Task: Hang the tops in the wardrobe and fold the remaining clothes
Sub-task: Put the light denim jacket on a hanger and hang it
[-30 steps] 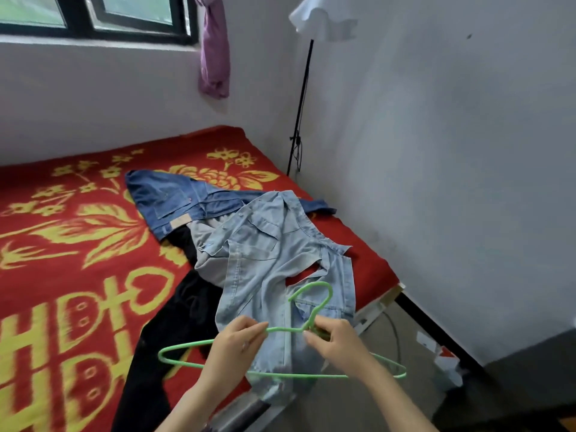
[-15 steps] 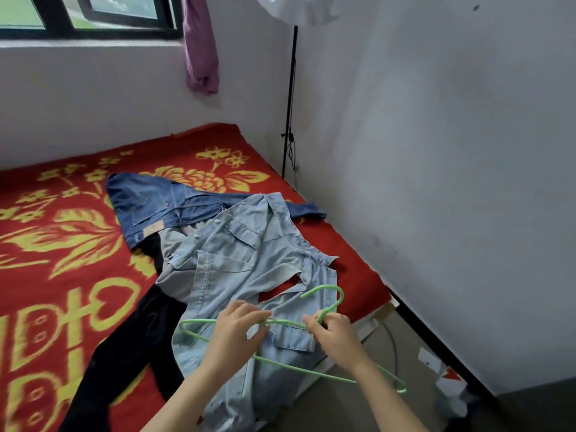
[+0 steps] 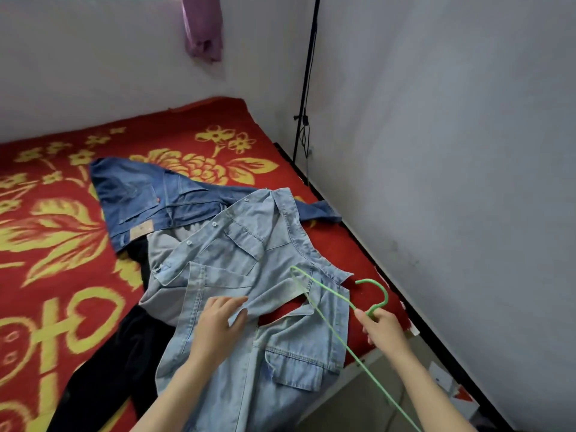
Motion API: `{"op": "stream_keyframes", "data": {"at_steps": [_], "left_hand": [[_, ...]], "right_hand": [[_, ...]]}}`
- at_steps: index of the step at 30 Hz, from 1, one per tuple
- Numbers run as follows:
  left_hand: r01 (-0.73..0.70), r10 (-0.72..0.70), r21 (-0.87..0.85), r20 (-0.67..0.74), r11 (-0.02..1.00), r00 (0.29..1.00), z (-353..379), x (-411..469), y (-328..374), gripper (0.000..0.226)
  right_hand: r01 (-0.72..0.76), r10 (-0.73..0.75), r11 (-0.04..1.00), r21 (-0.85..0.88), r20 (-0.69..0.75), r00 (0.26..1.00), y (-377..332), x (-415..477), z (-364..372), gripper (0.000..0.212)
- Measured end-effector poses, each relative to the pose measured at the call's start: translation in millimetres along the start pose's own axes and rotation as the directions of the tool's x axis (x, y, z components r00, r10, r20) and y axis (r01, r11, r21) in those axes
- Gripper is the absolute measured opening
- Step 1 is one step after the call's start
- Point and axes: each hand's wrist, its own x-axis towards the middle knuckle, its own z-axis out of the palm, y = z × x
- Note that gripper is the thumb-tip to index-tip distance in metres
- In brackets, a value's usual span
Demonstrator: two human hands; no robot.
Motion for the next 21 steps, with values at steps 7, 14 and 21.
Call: {"op": "stream_keyframes", "data": {"at_steps": [7, 14, 21], "left_hand": [[0.157, -0.157, 0.029, 0.018, 0.987, 0.987, 11.6, 22.6, -6.6, 0.019], [0.387, -0.382, 0.045, -0.086, 0.921, 0.92, 39.4, 50.6, 1.0, 0.014], [0.532, -0.529, 0.061, -0.057, 0.845, 0.847, 96.0, 87.8, 2.6, 0.009]], "right_hand": [[-0.039, 0.046, 0.979, 0.2, -0.032, 0.998, -8.3, 103.7, -9.6, 0.034], [-0.003, -0.014, 0.991, -0.135, -0.123, 0.992, -27.0, 200.3, -6.5, 0.021], [0.088, -0.039, 0.834, -0.544, 0.102, 0.994, -9.7, 268.3, 37.7, 0.022]]}}
